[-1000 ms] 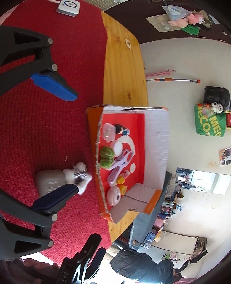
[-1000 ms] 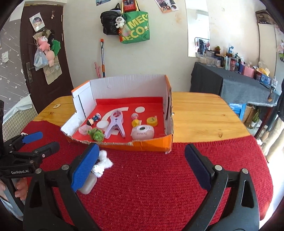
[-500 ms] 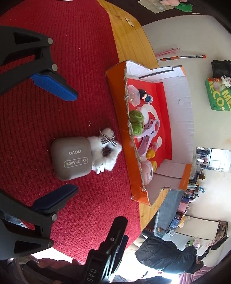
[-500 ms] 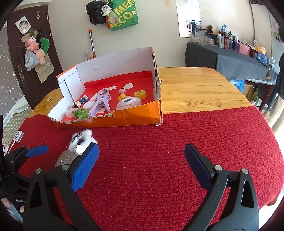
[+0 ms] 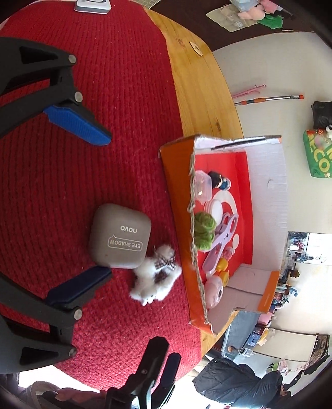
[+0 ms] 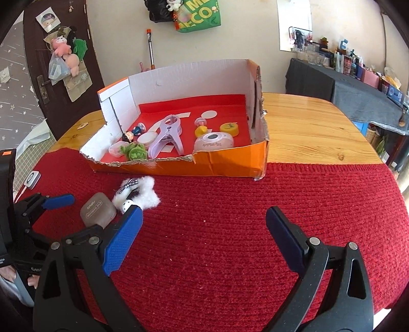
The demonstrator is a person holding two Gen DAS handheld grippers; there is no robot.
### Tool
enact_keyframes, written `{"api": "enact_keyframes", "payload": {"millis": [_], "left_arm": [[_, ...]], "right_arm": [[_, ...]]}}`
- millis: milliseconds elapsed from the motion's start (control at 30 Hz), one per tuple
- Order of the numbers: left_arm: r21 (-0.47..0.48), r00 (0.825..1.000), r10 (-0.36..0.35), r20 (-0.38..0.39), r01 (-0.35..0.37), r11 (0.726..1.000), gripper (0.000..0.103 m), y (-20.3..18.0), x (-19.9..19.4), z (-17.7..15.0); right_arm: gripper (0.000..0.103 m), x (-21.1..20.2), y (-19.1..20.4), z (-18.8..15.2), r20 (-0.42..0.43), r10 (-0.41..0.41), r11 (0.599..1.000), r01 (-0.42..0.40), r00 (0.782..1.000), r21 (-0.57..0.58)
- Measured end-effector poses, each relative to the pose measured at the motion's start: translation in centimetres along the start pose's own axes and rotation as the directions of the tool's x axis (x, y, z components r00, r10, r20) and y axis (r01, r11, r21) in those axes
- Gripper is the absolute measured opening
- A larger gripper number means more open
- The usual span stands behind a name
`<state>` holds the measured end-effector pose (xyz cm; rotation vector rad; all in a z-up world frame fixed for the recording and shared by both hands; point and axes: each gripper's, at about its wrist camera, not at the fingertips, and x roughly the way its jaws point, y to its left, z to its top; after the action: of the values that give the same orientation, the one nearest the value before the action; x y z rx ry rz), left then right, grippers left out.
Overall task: Organize objects
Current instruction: 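Grasp the grey eye shadow case with the left tool while the right tool grasps the white plush bunny, then carry the eye shadow case and plush bunny with both tools into the box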
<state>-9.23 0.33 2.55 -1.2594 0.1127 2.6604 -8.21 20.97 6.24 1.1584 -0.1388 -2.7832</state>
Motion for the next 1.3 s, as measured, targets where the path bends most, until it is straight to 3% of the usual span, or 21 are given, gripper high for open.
{"api": "enact_keyframes", "payload": {"millis": [100, 300, 500, 633, 700, 800, 833, 900, 933, 967, 1300], "left_arm": [[0.007, 1.000, 0.011, 0.010, -0.011, 1.000, 0.097, 1.1, 0.0, 0.3], [0.080, 0.999, -0.049, -0.001, 0.049, 0.996, 0.096, 1.2, 0.6, 1.1], [0.134, 0.995, -0.091, -0.031, 0.094, 0.986, 0.087, 1.0, 1.2, 1.9], [0.146, 0.989, -0.142, -0.047, 0.147, 0.978, 0.074, 0.9, 1.5, 2.0], [0.148, 0.987, -0.156, -0.043, 0.161, 0.976, 0.071, 0.8, 1.6, 2.0], [0.152, 0.982, -0.186, -0.032, 0.189, 0.970, 0.059, 0.6, 1.6, 1.9], [0.155, 0.980, -0.196, -0.027, 0.198, 0.968, 0.052, 0.5, 1.6, 1.8], [0.162, 0.981, -0.195, -0.022, 0.196, 0.967, 0.052, 0.3, 1.5, 1.8], [0.164, 0.981, -0.194, -0.019, 0.194, 0.967, 0.052, 0.3, 1.4, 1.7], [0.162, 0.980, -0.196, -0.016, 0.196, 0.967, 0.052, 0.3, 1.4, 1.7], [0.155, 0.975, -0.217, 0.052, 0.207, 0.966, 0.052, -0.1, -1.5, 2.1]], "right_arm": [[0.098, 1.2, 0.8, 0.3, -0.044, 0.050, 0.998, -0.051, 0.998, -0.021], [0.098, 3.8, 3.7, 0.7, -0.138, 0.064, 0.984, -0.086, 0.988, -0.156], [0.098, 5.2, 5.6, 0.8, -0.177, 0.041, 0.958, -0.089, 0.983, -0.273], [0.096, 5.5, 6.3, 1.0, -0.185, 0.036, 0.945, -0.094, 0.982, -0.315], [0.092, 5.7, 6.6, 1.2, -0.191, 0.044, 0.938, -0.107, 0.981, -0.330], [0.076, 6.2, 7.2, 1.3, -0.209, 0.060, 0.928, -0.131, 0.976, -0.349], [0.070, 6.1, 7.3, 1.3, -0.212, 0.078, 0.925, -0.150, 0.974, -0.349], [0.055, 5.8, 7.5, 1.1, -0.205, 0.097, 0.916, -0.168, 0.974, -0.363], [0.042, 5.5, 7.6, 1.1, -0.203, 0.113, 0.913, -0.182, 0.973, -0.365], [0.038, 5.5, 7.7, 1.1, -0.207, 0.124, 0.912, -0.194, 0.970, -0.362], [0.038, 2.3, 6.9, 1.2, -0.161, 0.172, 0.926, -0.215, 0.972, -0.311]]}}
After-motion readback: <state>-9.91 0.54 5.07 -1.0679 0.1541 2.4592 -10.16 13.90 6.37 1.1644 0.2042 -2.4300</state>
